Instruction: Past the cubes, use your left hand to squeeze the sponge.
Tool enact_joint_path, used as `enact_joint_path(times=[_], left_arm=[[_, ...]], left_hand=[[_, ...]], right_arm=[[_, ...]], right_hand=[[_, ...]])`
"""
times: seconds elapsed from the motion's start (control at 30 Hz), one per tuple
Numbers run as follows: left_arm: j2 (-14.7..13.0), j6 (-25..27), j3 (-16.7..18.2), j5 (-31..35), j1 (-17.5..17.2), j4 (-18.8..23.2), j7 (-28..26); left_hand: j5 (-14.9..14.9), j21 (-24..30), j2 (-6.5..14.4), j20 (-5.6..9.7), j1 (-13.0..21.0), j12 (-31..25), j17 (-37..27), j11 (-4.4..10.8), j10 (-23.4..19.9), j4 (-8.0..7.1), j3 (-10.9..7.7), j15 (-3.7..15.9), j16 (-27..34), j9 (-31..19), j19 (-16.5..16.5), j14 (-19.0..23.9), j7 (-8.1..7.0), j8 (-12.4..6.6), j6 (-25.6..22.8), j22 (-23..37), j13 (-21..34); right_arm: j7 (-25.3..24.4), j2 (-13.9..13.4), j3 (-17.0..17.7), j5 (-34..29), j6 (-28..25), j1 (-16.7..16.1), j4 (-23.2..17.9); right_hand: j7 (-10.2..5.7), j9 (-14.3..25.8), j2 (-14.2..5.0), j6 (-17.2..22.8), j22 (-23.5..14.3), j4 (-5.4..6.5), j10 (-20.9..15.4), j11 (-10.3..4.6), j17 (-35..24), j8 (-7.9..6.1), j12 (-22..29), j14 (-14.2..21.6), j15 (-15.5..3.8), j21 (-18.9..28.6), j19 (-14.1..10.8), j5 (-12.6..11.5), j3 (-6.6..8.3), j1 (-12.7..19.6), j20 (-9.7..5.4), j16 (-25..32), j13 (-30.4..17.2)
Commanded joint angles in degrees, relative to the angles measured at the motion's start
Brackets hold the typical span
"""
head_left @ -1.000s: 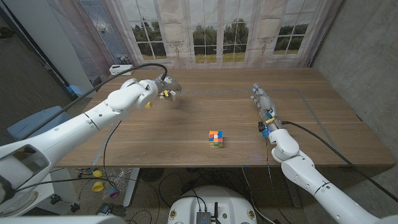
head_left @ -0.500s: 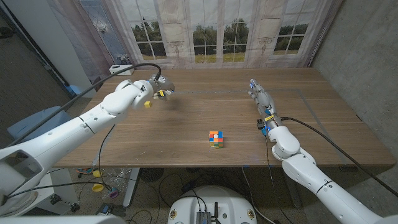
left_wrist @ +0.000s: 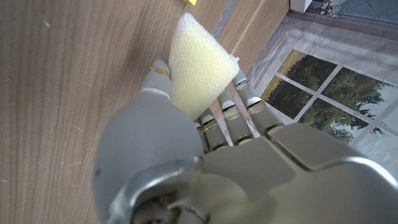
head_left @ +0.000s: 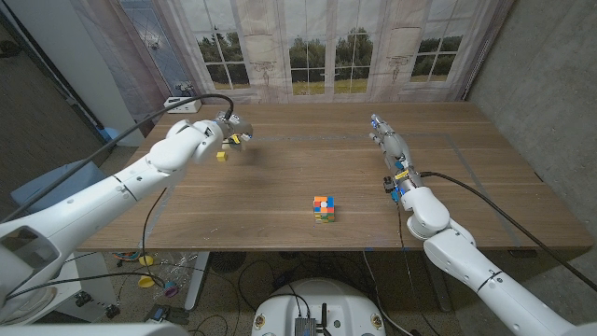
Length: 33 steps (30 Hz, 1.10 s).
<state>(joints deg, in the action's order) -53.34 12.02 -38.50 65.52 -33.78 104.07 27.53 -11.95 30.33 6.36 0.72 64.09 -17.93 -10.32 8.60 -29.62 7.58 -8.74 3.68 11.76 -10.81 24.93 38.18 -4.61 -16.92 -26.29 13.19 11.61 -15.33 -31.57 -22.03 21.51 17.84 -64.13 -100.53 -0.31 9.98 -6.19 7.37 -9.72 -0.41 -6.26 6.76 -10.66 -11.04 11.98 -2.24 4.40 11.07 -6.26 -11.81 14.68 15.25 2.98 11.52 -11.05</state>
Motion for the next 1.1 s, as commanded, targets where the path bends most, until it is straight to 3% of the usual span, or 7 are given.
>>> enact_joint_path(times=[0.03, 1.1], left_arm=[[0.3, 0.1, -0.7, -1.4, 1.2, -4.2, -1.7], [2.5, -2.5, -6.9, -4.8, 7.3, -15.9, -2.9]], left_hand=[[0.0, 0.6, 0.2, -0.02, -0.1, 0.3, -0.1, 0.12, -0.6, 0.08, -0.47, 8.85, -0.3, -0.2, 0.1, -0.1, -0.12, 0.21, -0.5, 0.1, 0.1], [0.3, 1.4, -0.5, 0.40, -0.5, 1.7, -0.1, 0.12, -0.8, 0.22, -0.58, 8.77, -0.6, -0.3, -0.3, -0.1, -0.25, 1.46, -0.7, -0.1, 0.2]], right_arm=[[-1.5, -0.8, 0.0, -2.0, -2.1, -1.2, -4.0], [-3.8, -0.4, -1.1, -4.0, -7.5, -0.2, -7.0]], right_hand=[[0.17, 0.3, 0.27, 0.6, -0.2, -0.46, -0.6, 0.04, -0.1, 0.09, 0.2, 0.3, 0.01, 0.4, -0.5, 0.2, 0.04, 0.2, -0.04, 0.0, -0.1], [0.13, 0.3, 0.17, 0.8, -0.2, -0.62, -0.9, 0.01, -0.2, 0.16, 0.1, 0.6, -0.08, 0.3, -0.7, 0.3, 0.09, 0.2, -0.09, -0.1, -0.1]])
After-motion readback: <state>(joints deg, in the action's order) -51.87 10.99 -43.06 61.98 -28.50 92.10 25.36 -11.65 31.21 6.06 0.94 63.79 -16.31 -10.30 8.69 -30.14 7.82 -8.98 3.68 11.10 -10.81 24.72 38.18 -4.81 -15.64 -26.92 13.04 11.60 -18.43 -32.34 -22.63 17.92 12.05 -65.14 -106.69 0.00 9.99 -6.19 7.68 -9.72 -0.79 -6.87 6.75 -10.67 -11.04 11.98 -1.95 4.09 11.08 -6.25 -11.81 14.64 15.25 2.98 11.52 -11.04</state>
